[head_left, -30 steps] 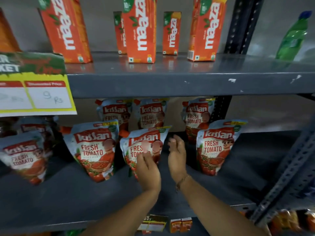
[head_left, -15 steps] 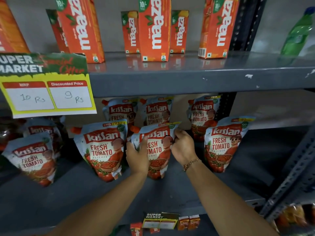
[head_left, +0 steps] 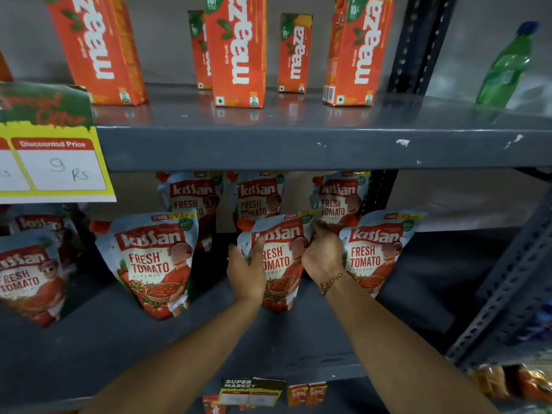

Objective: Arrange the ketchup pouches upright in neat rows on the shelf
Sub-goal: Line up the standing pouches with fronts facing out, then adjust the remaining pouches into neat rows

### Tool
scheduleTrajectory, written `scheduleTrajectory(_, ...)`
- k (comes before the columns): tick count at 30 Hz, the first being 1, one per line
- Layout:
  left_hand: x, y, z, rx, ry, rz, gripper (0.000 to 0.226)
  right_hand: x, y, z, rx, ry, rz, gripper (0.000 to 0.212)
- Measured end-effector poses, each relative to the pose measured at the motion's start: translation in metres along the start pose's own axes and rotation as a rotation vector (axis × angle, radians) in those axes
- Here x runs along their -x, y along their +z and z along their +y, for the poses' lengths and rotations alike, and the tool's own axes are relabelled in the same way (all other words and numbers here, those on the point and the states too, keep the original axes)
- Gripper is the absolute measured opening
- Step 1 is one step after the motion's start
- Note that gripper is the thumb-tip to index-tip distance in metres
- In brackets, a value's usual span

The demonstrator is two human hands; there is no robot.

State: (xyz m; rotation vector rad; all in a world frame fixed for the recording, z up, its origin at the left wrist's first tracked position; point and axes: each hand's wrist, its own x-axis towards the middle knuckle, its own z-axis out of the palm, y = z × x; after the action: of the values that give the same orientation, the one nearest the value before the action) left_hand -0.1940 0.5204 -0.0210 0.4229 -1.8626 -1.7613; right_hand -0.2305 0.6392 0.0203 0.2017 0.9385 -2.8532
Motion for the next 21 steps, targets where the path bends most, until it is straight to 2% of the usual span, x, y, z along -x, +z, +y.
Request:
scheduleTrajectory(6, 0.009, 0.002, -0.004, 0.043, 0.024, 0.015, 0.020, 0.002, -0.004, 0.008, 0.078, -0.083, 0.019, 0.030)
scheduleTrajectory(8, 0.015, 0.001, -0.009, 0.074, 0.020, 0.012, 0.020, 0.005, -0.010, 0.019, 0.168, -0.125, 0.138, 0.032)
scheduleTrajectory(10, 0.020, 0.001, -0.012, 0.103, 0.015, 0.016, 0.022, 0.005, -0.021, 0.028, 0.317, -0.181, 0.351, 0.034)
scheduleTrajectory(12, 0.020, -0.010, -0.019, 0.089, 0.031, 0.133, 0.028, 0.013, -0.030, 0.044, 0.454, -0.238, 0.552, 0.031)
scheduleTrajectory(14, 0.015, -0.025, -0.028, 0.037, 0.024, 0.326, 0.036, 0.027, -0.032, 0.062, 0.524, -0.318, 0.612, 0.026)
scheduleTrajectory(16, 0.005, -0.047, -0.037, 0.010, -0.046, 0.478, 0.043, 0.044, -0.026, 0.086, 0.636, -0.426, 0.487, 0.020)
scheduleTrajectory(19, -0.008, -0.080, -0.041, -0.045, -0.096, 0.604, 0.051, 0.061, -0.002, 0.115, 0.775, -0.631, 0.111, 0.025)
scheduleTrajectory(21, -0.019, -0.102, -0.041, -0.057, -0.103, 0.659, 0.055, 0.060, 0.022, 0.130, 0.857, -0.628, -0.066, 0.027)
